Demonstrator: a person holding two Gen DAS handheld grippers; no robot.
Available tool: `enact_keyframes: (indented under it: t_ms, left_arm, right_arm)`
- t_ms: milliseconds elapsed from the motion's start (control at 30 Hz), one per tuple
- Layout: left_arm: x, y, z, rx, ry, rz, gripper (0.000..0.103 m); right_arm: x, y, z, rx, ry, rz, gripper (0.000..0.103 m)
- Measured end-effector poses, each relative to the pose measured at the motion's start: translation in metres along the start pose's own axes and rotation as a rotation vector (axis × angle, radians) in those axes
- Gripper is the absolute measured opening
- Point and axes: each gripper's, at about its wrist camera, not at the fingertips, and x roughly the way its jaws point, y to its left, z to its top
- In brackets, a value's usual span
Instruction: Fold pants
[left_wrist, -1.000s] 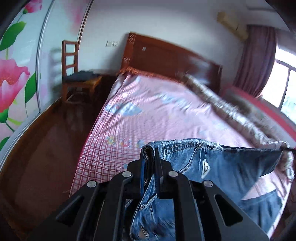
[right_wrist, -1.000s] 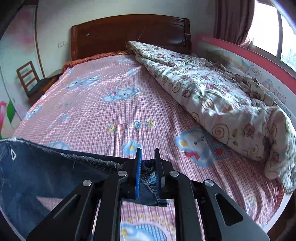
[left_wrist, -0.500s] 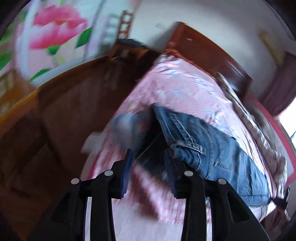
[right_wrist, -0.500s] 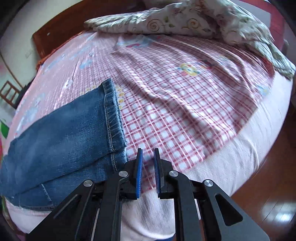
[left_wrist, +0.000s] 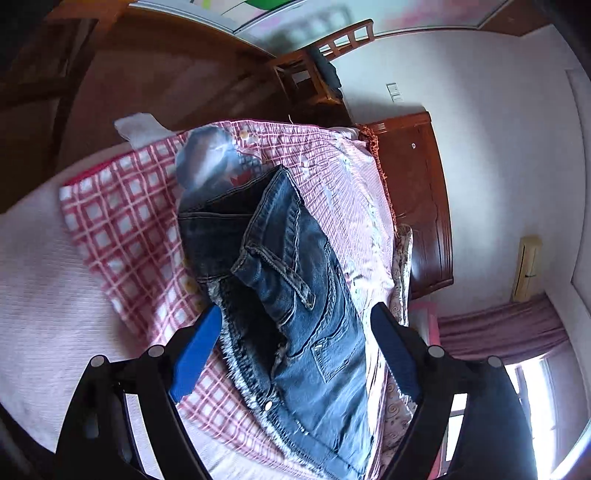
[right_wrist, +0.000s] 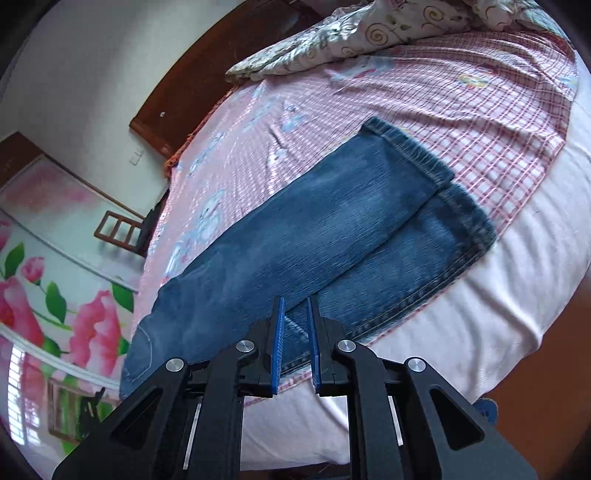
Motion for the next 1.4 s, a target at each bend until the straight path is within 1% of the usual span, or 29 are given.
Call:
enact_keyframes:
  t_ms: [67,133,167,233,333,367,400,433,467,500,600,633,667,733,767,833,900,967,1100,1200,1267,1300,1333,1367,1400]
  left_arm:
    - [0.008,-0.008,-0.001,0.013,-0.010,-0.025,0.077]
    - [0.016,-0.017,-0.001,0.038,-0.014,-0.035,0.070]
    - [0.020,-0.022,-0.002,0.039,-0.014,-0.032,0.068]
    - [0.028,-0.029,0.001,0.040,-0.008,-0.036,0.067]
    - [0.041,-0.028,0.001,0.034,0.016,-0.005,0.067]
    - [0.045,-0.027,0.001,0.028,0.024,0.012,0.067]
    - [0.052,-0.025,-0.001,0.022,0.032,0.026,0.067]
    - [0.059,-0.025,-0.002,0.022,0.039,0.029,0.067]
    - [0.065,-0.026,-0.003,0.023,0.043,0.037,0.067]
    - [0.070,-0.026,-0.005,0.029,0.047,0.041,0.067]
    - [0.082,-0.033,-0.009,0.056,0.060,0.044,0.067]
    - [0.084,-0.035,-0.013,0.070,0.066,0.043,0.067]
    - [0.087,-0.040,-0.013,0.084,0.073,0.050,0.067]
    - [0.088,-0.041,-0.012,0.089,0.079,0.059,0.068]
    - [0.090,-0.042,-0.011,0.086,0.081,0.060,0.068]
    - [0.092,-0.043,-0.009,0.086,0.085,0.064,0.068]
    - [0.090,-0.043,-0.009,0.092,0.087,0.070,0.068]
    - [0.088,-0.042,-0.008,0.095,0.088,0.076,0.068]
    - [0.077,-0.037,-0.007,0.101,0.091,0.087,0.069]
    - [0.078,-0.038,-0.005,0.107,0.095,0.097,0.069]
    - [0.080,-0.038,-0.004,0.110,0.095,0.103,0.069]
    - [0.081,-0.040,-0.005,0.117,0.094,0.107,0.069]
    - [0.082,-0.041,-0.005,0.128,0.094,0.111,0.069]
    - [0.083,-0.043,-0.006,0.145,0.093,0.116,0.069]
    - [0.084,-0.044,-0.006,0.157,0.092,0.118,0.066]
  right_arm:
    - [0.006,0.007,-0.003,-0.009,0.016,0.019,0.011]
    - [0.009,0.014,-0.007,-0.025,0.029,0.015,0.011]
    - [0.010,0.016,-0.009,-0.023,0.035,0.023,0.011]
    - [0.012,0.013,-0.010,-0.008,0.039,0.019,0.011]
    - [0.009,-0.002,-0.008,0.047,0.028,0.030,0.012]
    - [0.007,-0.008,-0.007,0.073,0.026,0.027,0.014]
    - [0.003,-0.017,-0.008,0.112,0.021,0.027,0.026]
    - [-0.001,-0.026,-0.008,0.153,0.014,0.032,0.043]
    - [-0.005,-0.036,-0.008,0.203,0.004,0.038,0.049]
    - [-0.009,-0.046,-0.007,0.251,-0.008,0.046,0.051]
    - [-0.018,-0.078,0.000,0.412,-0.069,0.103,0.051]
    - [-0.018,-0.087,0.003,0.456,-0.088,0.110,0.051]
    - [-0.018,-0.095,0.007,0.491,-0.103,0.105,0.051]
    - [-0.015,-0.102,0.017,0.528,-0.126,0.131,0.051]
    - [-0.012,-0.104,0.022,0.536,-0.139,0.127,0.051]
    - [-0.003,-0.105,0.032,0.543,-0.141,0.090,0.051]
    - [0.005,-0.108,0.040,0.581,-0.150,0.098,0.051]
    - [0.011,-0.111,0.048,0.612,-0.168,0.056,0.051]
    - [0.018,-0.119,0.061,0.654,-0.201,0.010,0.049]
    - [0.023,-0.123,0.069,0.650,-0.196,-0.019,0.049]
    - [0.027,-0.121,0.074,0.642,-0.198,-0.039,0.045]
    - [0.029,-0.119,0.076,0.631,-0.188,-0.067,0.033]
    - [0.030,-0.119,0.077,0.623,-0.175,-0.103,0.017]
    - [0.031,-0.123,0.077,0.626,-0.167,-0.119,0.013]
    - [0.032,-0.126,0.077,0.633,-0.162,-0.119,0.008]
